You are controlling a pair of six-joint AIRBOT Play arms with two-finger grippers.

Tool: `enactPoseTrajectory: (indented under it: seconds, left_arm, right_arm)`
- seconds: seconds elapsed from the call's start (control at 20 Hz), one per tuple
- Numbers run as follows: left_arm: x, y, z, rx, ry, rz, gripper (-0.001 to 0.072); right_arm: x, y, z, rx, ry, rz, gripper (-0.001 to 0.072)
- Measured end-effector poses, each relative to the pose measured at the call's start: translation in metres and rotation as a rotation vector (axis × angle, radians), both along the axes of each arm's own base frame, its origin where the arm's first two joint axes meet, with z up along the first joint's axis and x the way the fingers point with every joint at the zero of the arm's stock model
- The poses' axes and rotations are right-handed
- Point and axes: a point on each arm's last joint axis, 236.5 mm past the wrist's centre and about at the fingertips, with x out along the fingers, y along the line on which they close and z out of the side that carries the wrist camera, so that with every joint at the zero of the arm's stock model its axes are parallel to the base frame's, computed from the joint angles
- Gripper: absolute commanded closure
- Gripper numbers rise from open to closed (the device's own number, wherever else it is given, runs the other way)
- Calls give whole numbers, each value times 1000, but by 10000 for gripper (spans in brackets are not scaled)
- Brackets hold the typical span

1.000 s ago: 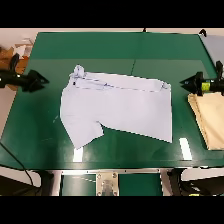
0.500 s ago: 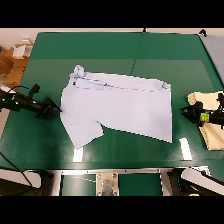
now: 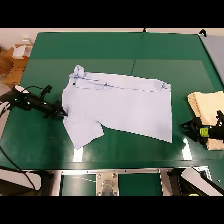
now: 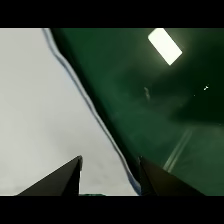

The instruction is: Fold the shirts.

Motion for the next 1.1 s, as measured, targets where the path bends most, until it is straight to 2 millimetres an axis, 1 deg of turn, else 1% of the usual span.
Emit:
enactPoseTrajectory:
  seconds: [0.1,0.2,0.3,0.35,0.45,0.7,0.75,0.8,0.85,0.9,0.95,1.05,1.1]
  left_arm:
    - [0,0,0,3,-1,-7,681]
    - [0,0,0,3,-2,-9,681]
    - [-1,-1,0,3,-1,-11,681]
    - [-1,-1,0,4,-2,-11,681]
    - [-1,-1,0,3,-2,-12,681]
    - [1,-1,0,2,-5,-7,681]
    - [1,-1,0,1,-6,-6,681]
    - [2,-2,1,0,-8,-4,681]
    - [3,-2,1,-1,-11,1,681]
    - [4,-3,1,-4,-13,4,681]
    - [5,-3,1,-8,-14,8,681]
    - [8,-4,3,-10,-23,17,682]
    - [9,-4,6,-12,-31,20,682]
  right_arm:
    - [-19,11,-12,32,80,-13,288]
    - [-37,28,-25,76,145,-23,288]
    - [-46,46,-33,137,172,-47,288]
    - [-46,51,-36,149,169,-63,288]
    - [-41,61,-40,179,137,-89,288]
    - [-37,78,-41,217,104,-75,294]
    - [-36,81,-41,218,102,-65,393]
    - [-36,82,-43,207,100,-52,509]
    - [-34,82,-45,193,95,-45,582]
    - [-32,81,-46,181,87,-45,678]
    - [-28,79,-48,164,76,-51,697]
    - [-19,73,-47,136,44,-47,698]
    - [-13,67,-46,112,23,-46,698]
